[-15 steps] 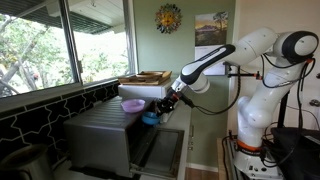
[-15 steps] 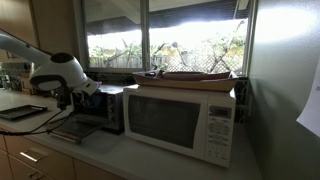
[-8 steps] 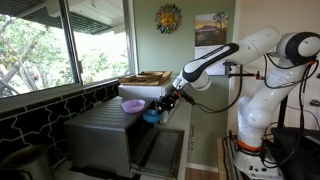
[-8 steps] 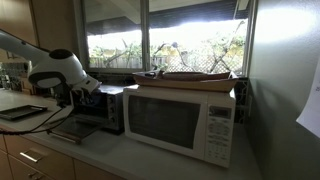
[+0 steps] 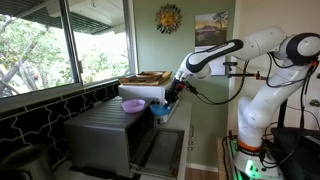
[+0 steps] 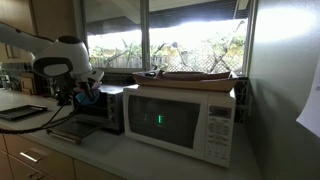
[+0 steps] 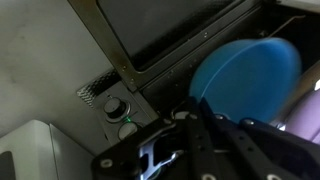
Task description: Take the bowls out of the oven and stack them on top of the oven
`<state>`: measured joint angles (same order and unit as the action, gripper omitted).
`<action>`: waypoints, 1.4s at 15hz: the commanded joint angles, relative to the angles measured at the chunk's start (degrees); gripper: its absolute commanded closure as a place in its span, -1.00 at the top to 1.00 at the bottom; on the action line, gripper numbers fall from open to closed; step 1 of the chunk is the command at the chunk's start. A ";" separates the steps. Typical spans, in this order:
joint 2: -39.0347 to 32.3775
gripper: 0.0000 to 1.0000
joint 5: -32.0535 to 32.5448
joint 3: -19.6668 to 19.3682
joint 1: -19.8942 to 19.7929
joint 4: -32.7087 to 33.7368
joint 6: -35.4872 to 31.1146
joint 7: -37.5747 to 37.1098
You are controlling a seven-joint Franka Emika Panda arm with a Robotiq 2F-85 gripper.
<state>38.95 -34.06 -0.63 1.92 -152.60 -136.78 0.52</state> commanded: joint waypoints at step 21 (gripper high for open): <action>-12.21 -0.98 3.16 6.48 5.90 22.40 -3.66 0.34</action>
<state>31.69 -34.71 4.75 8.14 -133.19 -138.78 3.75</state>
